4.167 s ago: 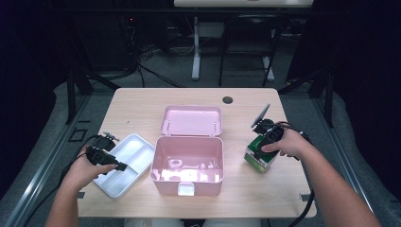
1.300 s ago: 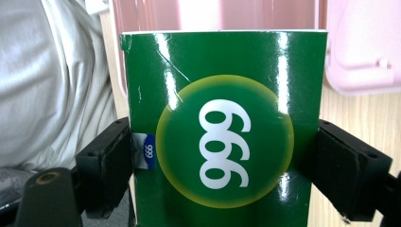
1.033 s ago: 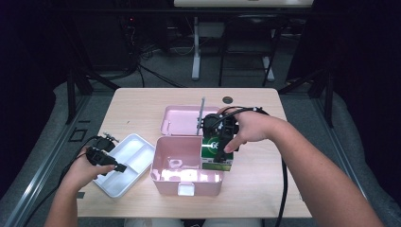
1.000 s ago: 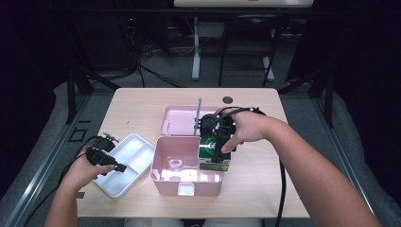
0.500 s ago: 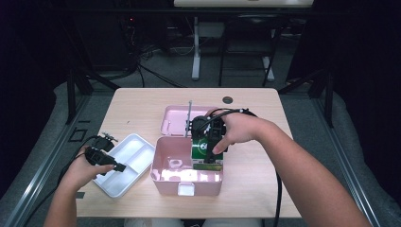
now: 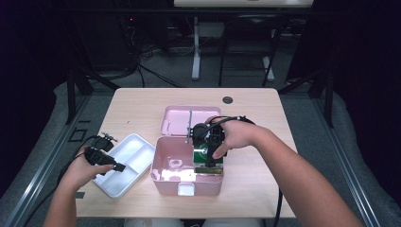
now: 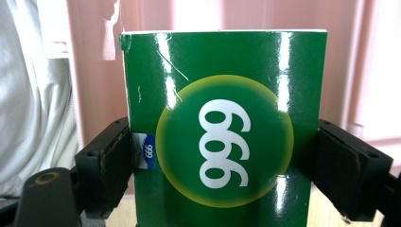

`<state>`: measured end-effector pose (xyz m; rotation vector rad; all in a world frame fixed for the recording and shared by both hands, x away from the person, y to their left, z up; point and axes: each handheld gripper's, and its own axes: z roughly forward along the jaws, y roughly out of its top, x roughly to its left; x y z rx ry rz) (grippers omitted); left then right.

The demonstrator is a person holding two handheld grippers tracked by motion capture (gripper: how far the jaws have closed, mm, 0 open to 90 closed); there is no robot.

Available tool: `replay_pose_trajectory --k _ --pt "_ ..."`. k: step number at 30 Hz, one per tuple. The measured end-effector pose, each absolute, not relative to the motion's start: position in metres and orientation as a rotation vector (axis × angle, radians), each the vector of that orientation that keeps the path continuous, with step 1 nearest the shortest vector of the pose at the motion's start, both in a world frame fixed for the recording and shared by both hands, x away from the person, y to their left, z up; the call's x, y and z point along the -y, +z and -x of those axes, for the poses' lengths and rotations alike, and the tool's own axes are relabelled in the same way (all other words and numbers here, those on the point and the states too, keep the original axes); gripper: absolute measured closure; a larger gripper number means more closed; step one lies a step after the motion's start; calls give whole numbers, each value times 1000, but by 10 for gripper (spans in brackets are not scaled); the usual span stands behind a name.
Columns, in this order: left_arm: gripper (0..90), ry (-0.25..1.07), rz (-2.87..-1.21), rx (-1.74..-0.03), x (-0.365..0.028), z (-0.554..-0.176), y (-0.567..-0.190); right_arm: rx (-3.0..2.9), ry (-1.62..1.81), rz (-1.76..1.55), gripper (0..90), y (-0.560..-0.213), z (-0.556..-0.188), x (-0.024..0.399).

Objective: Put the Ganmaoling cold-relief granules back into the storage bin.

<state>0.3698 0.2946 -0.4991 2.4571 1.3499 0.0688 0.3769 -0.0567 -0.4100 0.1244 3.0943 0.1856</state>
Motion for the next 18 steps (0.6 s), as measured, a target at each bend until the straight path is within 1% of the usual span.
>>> replay_pose_trajectory --k 18 --pt "344 70 -2451 -1352 -295 -370 -500 -3098 183 -130 149 -450 -384 50"
